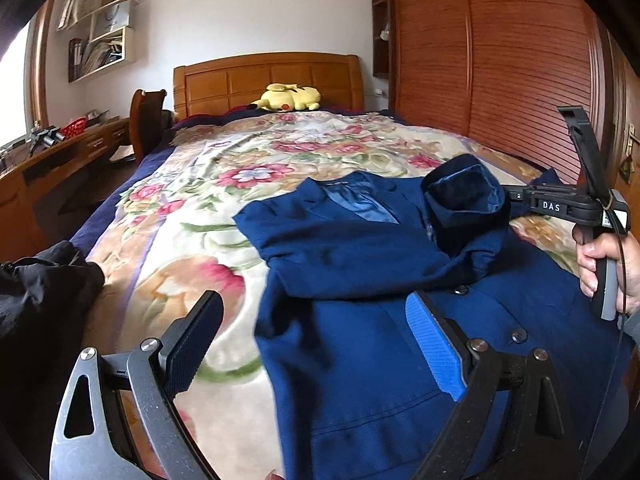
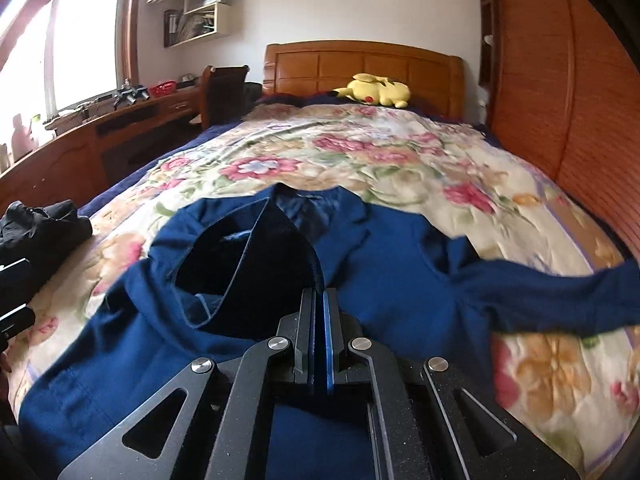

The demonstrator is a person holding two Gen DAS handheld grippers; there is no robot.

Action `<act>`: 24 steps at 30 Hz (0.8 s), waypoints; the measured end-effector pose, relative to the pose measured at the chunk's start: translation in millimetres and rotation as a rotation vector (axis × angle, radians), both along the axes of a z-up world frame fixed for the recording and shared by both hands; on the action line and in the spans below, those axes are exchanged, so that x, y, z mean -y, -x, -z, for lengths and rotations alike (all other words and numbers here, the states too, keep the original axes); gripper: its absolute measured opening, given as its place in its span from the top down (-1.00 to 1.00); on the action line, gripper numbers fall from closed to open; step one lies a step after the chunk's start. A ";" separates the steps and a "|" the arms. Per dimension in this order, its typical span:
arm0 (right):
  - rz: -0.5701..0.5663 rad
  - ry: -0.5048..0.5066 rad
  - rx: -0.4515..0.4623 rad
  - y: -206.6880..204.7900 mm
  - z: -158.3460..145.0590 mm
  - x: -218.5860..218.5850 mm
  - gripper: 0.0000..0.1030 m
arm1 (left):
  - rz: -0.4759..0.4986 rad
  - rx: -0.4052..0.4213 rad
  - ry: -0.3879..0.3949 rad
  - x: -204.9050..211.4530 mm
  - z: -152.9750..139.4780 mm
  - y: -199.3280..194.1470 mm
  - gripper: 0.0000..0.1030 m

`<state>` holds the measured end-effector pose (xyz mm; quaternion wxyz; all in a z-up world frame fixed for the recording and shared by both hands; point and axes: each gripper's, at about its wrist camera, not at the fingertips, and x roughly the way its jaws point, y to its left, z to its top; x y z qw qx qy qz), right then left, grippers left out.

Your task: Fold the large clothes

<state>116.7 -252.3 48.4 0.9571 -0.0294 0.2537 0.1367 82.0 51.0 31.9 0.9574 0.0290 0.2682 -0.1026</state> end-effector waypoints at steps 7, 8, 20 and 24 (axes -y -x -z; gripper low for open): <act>-0.005 -0.011 -0.029 15.4 5.6 16.1 0.94 | 0.054 -0.008 0.046 24.3 -9.0 3.5 -0.81; -0.004 -0.006 -0.039 19.5 9.0 17.3 0.94 | 0.055 0.003 0.039 28.8 -11.1 5.4 -0.81; 0.041 0.040 -0.073 65.7 4.0 32.7 0.27 | 0.090 0.012 -0.012 52.7 -5.8 13.6 -0.81; 0.036 0.029 -0.090 79.9 6.6 33.8 0.00 | 0.086 0.012 -0.025 52.4 -4.3 14.4 -0.81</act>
